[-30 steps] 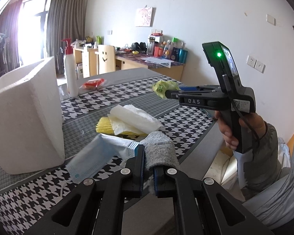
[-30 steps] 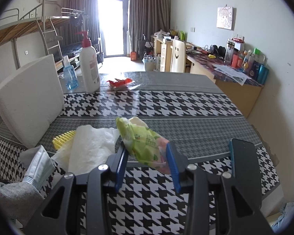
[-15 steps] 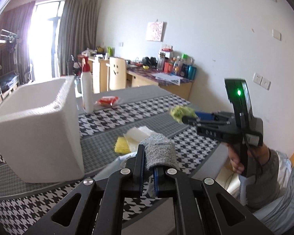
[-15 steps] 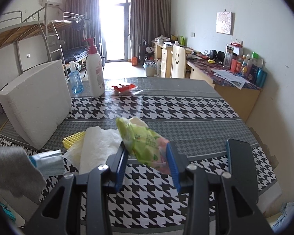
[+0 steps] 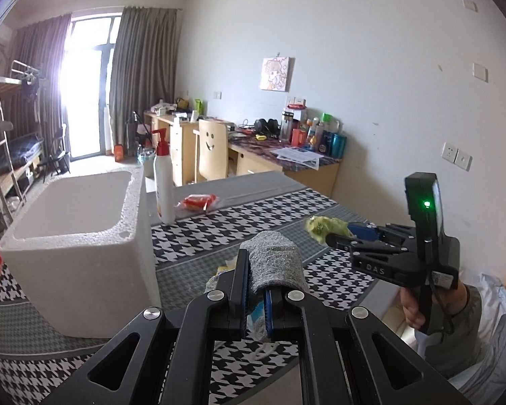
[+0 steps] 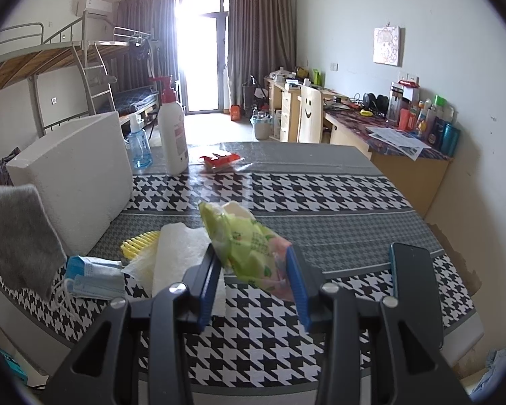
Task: Organize soft objects
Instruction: 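Lift the grey sock with the left tool while the right tool lifts the green bag, then carry the grey sock in the left tool over the white foam box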
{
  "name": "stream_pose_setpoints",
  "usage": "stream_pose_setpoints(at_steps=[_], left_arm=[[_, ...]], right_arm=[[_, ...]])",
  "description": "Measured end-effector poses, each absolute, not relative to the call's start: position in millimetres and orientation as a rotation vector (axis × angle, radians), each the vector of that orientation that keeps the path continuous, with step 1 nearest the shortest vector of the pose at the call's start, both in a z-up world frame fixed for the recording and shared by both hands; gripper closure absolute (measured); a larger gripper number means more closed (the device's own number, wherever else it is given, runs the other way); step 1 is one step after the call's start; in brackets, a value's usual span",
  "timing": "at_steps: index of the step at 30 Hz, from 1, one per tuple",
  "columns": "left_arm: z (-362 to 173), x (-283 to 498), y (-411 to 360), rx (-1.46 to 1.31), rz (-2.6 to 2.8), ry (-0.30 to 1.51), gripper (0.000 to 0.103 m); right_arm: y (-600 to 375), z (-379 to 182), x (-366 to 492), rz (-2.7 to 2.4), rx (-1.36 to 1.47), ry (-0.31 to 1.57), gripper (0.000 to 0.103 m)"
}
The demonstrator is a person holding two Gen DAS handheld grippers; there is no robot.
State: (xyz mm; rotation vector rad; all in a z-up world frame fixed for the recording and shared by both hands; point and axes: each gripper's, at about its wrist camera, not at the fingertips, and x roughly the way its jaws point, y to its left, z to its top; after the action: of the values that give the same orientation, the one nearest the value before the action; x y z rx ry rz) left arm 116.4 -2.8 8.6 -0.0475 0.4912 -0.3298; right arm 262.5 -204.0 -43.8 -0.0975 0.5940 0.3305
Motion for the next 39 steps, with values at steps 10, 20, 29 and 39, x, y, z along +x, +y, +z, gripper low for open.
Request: stream_pose_setpoints(at_steps=[10, 20, 29, 39], left_arm=[[16.0, 119.2, -0.7, -0.034, -0.3, 0.467, 0.095], [19.7, 126.8, 3.1, -0.028, -0.276, 0.462, 0.095], [25.5, 133.8, 7.0, -0.021, -0.255, 0.453, 0.095], [32.3, 133.3, 5.5, -0.012, -0.239, 0.43, 0.095]], right_arm=[[-200.6, -33.6, 249.8, 0.358, -0.081, 0.565, 0.059], [-191.0, -23.9, 243.0, 0.392, -0.074, 0.542, 0.059], [-183.7, -14.1, 239.8, 0.42, -0.071, 0.514, 0.059], [-176.0, -6.2, 240.5, 0.449, -0.058, 0.494, 0.059]])
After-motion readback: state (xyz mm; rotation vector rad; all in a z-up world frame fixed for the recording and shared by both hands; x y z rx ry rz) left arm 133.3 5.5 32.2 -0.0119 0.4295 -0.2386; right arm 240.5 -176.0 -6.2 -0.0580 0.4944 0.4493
